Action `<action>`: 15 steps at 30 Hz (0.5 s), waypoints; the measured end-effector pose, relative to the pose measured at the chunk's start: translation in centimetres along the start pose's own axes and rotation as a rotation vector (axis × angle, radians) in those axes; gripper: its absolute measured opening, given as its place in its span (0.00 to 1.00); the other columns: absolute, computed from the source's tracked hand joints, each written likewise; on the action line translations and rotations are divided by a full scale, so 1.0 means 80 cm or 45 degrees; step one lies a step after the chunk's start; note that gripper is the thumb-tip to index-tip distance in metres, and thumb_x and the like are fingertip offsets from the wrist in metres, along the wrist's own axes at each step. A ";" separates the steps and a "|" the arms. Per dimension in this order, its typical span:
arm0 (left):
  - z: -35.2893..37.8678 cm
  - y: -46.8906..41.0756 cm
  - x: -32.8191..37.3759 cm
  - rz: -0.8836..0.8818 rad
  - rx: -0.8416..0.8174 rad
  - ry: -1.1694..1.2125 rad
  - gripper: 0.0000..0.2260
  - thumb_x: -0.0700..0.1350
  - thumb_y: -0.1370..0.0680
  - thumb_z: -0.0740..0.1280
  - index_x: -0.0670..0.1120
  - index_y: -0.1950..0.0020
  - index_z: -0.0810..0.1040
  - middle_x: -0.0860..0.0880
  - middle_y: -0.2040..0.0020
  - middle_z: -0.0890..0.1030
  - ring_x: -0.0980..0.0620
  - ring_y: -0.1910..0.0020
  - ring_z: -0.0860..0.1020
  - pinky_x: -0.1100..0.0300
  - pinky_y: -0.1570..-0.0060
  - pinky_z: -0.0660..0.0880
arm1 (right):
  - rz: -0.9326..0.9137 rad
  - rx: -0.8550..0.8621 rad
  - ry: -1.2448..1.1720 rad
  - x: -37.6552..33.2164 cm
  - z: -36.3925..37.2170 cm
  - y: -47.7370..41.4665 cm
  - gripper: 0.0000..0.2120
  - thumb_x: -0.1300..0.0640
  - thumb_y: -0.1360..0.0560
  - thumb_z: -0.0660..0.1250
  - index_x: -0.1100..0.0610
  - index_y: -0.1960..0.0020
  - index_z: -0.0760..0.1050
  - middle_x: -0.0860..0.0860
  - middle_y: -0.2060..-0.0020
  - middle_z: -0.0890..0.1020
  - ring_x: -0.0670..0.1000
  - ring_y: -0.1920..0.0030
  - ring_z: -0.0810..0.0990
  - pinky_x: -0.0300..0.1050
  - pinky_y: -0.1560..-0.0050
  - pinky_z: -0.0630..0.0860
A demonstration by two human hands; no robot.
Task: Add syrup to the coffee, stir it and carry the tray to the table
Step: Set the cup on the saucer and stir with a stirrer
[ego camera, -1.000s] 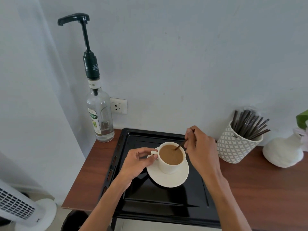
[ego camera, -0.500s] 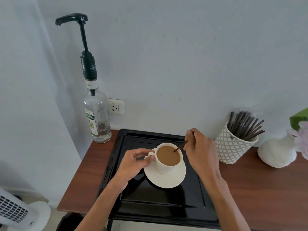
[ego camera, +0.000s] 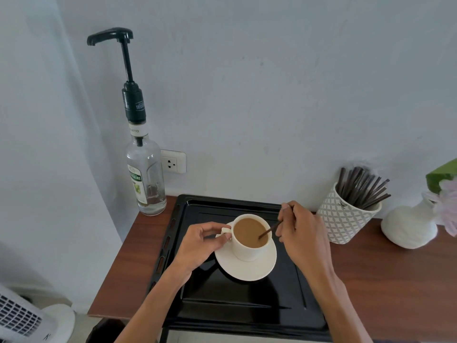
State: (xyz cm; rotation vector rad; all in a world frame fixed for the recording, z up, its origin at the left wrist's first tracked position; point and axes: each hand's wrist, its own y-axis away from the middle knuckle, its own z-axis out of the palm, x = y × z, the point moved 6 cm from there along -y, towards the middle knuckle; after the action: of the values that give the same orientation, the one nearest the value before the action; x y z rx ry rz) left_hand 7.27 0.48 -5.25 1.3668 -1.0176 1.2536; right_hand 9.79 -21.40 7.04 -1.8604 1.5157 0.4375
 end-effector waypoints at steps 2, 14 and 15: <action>-0.001 0.000 -0.001 0.000 0.005 -0.001 0.06 0.41 0.24 0.76 0.52 0.50 0.89 0.52 0.51 0.90 0.56 0.50 0.87 0.63 0.50 0.80 | -0.014 -0.071 -0.096 -0.006 0.008 0.005 0.16 0.55 0.15 0.57 0.53 0.59 0.75 0.51 0.70 0.83 0.54 0.70 0.83 0.61 0.60 0.81; -0.007 0.004 0.016 0.058 0.089 -0.142 0.06 0.42 0.25 0.77 0.52 0.49 0.89 0.55 0.54 0.90 0.60 0.53 0.87 0.63 0.49 0.82 | -0.252 0.110 -0.108 -0.037 -0.033 0.009 0.14 0.54 0.15 0.57 0.53 0.55 0.76 0.47 0.69 0.82 0.48 0.70 0.83 0.53 0.64 0.81; -0.008 0.005 0.018 0.069 0.099 -0.161 0.07 0.42 0.25 0.77 0.51 0.49 0.89 0.55 0.54 0.90 0.61 0.53 0.87 0.64 0.50 0.81 | -0.236 0.119 -0.159 -0.035 -0.036 0.007 0.14 0.54 0.14 0.58 0.51 0.56 0.76 0.47 0.69 0.83 0.47 0.70 0.83 0.48 0.64 0.81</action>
State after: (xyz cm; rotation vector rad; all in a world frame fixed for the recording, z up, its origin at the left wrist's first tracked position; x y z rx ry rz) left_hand 6.91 1.06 -3.76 1.5032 -1.1094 1.2711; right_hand 8.03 -21.45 10.69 -1.8452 1.2478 0.3819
